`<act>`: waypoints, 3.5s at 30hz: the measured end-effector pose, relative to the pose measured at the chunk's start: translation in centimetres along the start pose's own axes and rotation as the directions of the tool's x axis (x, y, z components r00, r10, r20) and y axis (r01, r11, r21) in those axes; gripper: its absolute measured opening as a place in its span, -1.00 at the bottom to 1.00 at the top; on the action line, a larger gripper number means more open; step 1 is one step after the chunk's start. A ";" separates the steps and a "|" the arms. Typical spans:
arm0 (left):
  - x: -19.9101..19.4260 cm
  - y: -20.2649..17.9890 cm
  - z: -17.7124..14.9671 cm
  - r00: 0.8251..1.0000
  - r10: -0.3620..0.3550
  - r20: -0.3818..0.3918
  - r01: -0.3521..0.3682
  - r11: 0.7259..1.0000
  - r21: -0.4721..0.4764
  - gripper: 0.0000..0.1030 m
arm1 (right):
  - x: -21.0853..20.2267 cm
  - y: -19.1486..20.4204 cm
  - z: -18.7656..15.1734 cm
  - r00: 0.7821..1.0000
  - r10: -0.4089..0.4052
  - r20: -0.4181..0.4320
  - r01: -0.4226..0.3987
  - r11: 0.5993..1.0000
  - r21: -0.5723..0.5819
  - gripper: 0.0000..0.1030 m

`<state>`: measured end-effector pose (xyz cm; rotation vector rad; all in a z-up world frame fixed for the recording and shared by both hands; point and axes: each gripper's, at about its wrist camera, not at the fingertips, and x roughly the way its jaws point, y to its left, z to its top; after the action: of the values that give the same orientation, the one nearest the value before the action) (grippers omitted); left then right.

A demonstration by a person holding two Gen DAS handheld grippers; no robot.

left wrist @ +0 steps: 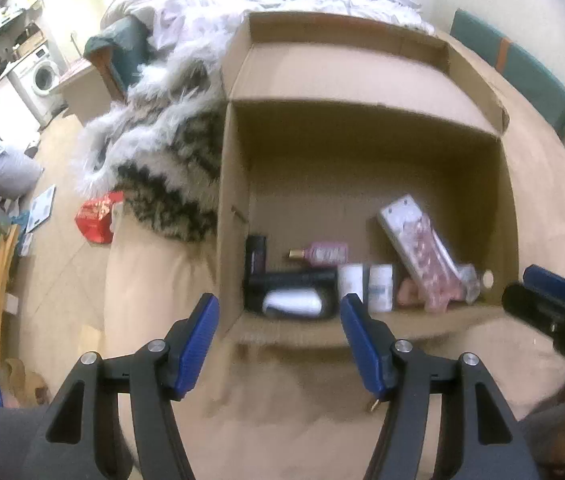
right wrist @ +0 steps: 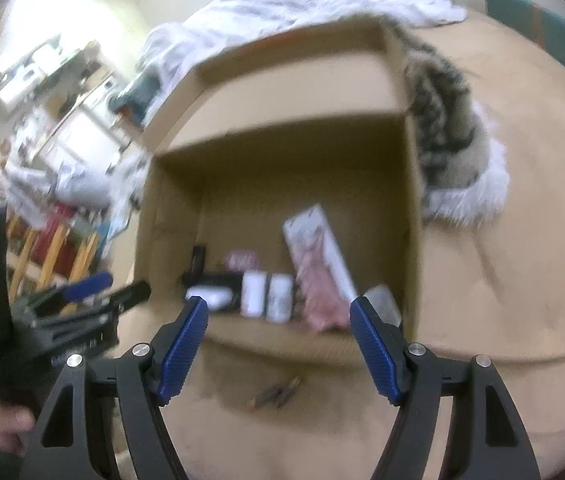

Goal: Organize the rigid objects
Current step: 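Withdraw both grippers from the box toward the two AA batteries, then grasp one AA battery upright with the right gripper, then carry the battery into the box and open the right gripper beside the earbud case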

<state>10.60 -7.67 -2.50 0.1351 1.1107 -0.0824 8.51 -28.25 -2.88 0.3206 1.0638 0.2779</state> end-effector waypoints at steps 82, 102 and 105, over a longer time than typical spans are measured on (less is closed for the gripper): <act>11.4 -8.9 -6.9 0.945 0.024 -0.328 0.014 0.993 0.113 -0.82 | 2.2 -2.0 -5.0 0.964 -0.151 -0.219 0.131 0.986 -0.103 -0.81; 1.2 -2.2 -3.7 0.985 0.120 -0.124 -0.130 0.989 -0.076 -0.82 | 1.0 -0.3 -4.2 0.985 -0.090 -0.144 0.071 0.989 -0.132 -0.81; -0.3 -3.2 -2.7 0.989 0.119 -0.090 -0.126 0.989 -0.073 -0.82 | 0.9 -0.4 -4.0 0.986 -0.089 -0.142 0.070 0.989 -0.129 -0.81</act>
<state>7.63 -10.46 -3.63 0.1369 1.1869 0.0777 5.38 -27.81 -5.60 0.1477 1.1964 0.2975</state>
